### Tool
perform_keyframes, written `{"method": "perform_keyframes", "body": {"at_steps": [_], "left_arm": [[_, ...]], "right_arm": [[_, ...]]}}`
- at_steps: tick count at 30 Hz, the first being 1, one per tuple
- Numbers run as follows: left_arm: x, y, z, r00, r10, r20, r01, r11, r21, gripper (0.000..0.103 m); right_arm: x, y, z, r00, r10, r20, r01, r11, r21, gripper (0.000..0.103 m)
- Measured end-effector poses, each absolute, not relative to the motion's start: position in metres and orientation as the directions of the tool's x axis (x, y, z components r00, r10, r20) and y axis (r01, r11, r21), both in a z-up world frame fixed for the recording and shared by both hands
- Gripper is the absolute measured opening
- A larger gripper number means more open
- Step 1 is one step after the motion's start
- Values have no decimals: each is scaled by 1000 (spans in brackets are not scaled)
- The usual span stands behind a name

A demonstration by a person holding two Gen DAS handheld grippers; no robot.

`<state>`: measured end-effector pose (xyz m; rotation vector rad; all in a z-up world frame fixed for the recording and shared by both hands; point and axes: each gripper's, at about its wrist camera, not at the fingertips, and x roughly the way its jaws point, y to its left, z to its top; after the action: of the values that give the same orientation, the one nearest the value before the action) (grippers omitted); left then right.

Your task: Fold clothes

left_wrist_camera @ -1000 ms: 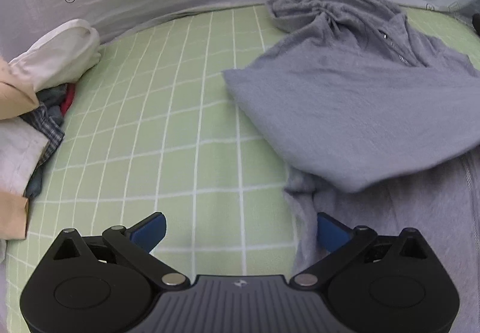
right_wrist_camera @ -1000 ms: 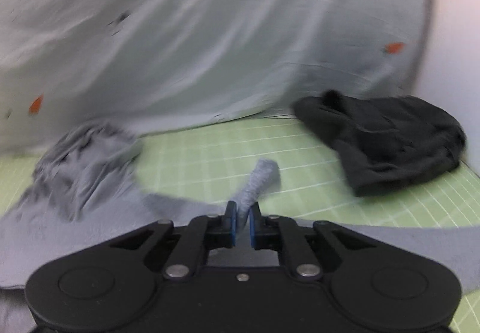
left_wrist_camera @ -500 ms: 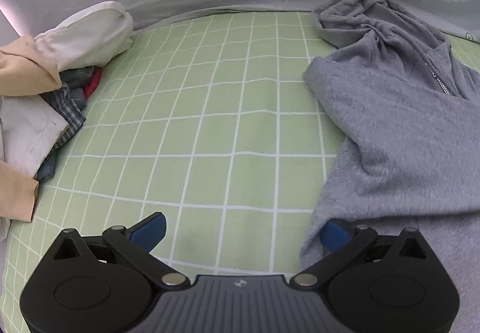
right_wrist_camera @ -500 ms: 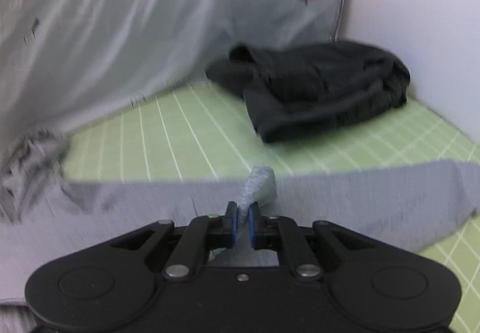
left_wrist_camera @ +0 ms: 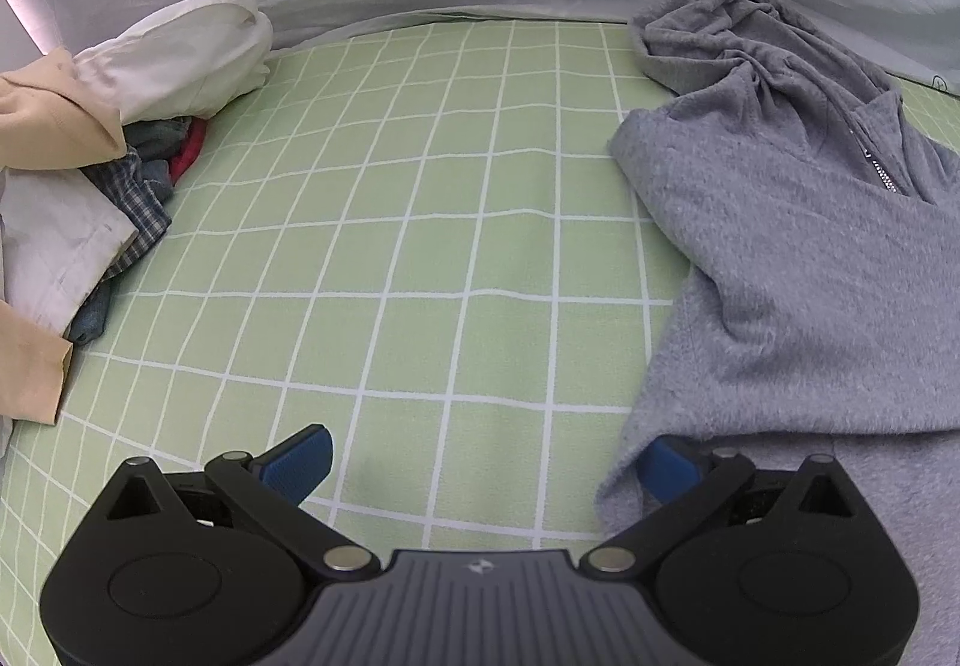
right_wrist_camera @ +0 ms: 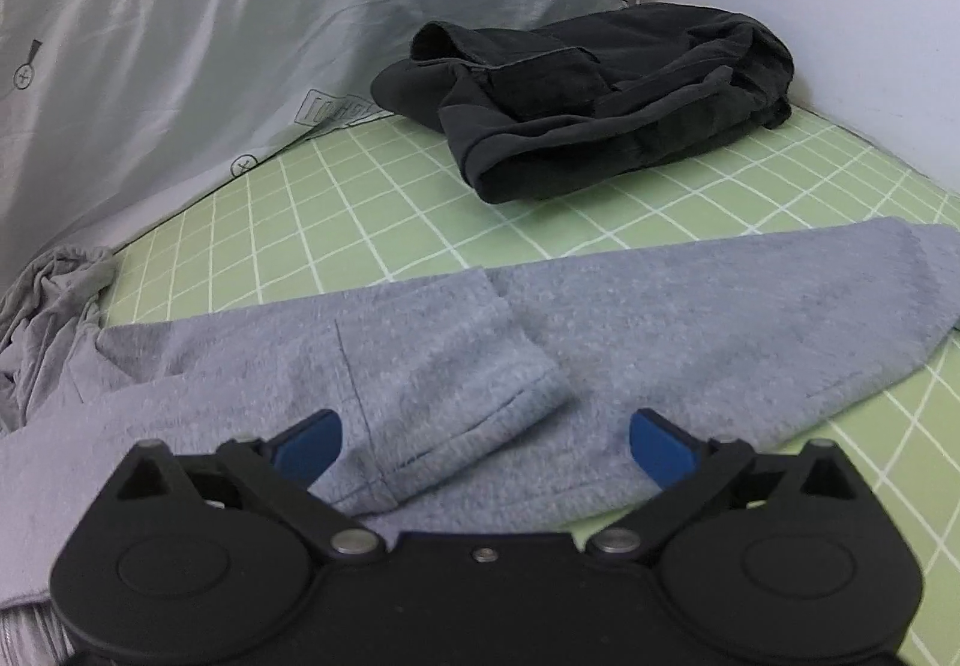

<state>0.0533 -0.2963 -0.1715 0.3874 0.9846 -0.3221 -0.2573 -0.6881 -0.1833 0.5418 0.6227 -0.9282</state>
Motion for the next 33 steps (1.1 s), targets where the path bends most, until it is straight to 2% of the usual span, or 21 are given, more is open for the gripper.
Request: {"method": "perform_keyframes", "body": {"at_steps": [5, 10, 14, 17, 19, 20, 21, 22, 27, 33], "left_arm": [[53, -296, -172, 516, -86, -852, 429, 887, 170, 103], [53, -296, -172, 518, -86, -851, 426, 889, 169, 103], [53, -295, -172, 516, -90, -852, 422, 892, 161, 103], [55, -292, -172, 500, -98, -860, 411, 901, 136, 103], [58, -290, -173, 485, -107, -868, 401, 909, 112, 103], [59, -288, -173, 478, -114, -871, 397, 913, 98, 103], [60, -287, -174, 471, -121, -874, 392, 916, 85, 103], [61, -286, -174, 464, -128, -877, 388, 919, 71, 103], [64, -280, -176, 442, -153, -884, 375, 927, 27, 103], [64, -279, -176, 441, -166, -882, 384, 923, 18, 103]], "right_arm": [[-257, -689, -186, 501, -562, -658, 833, 520, 190, 103], [-246, -695, -184, 476, -541, -693, 827, 544, 144, 103], [-242, -698, -181, 446, -544, -711, 846, 515, 137, 93], [-245, -700, -178, 450, -541, -711, 855, 490, 168, 73], [-247, -702, -176, 452, -539, -711, 861, 473, 188, 48], [-249, -703, -174, 455, -538, -710, 862, 466, 199, 42], [-251, -703, -174, 466, -531, -707, 859, 465, 217, 23], [-253, -704, -173, 486, -516, -706, 850, 468, 243, 11], [-254, -689, -154, 571, -505, -647, 800, 520, 300, 10], [-225, -652, -125, 757, -380, -531, 642, 585, 496, 10]]}}
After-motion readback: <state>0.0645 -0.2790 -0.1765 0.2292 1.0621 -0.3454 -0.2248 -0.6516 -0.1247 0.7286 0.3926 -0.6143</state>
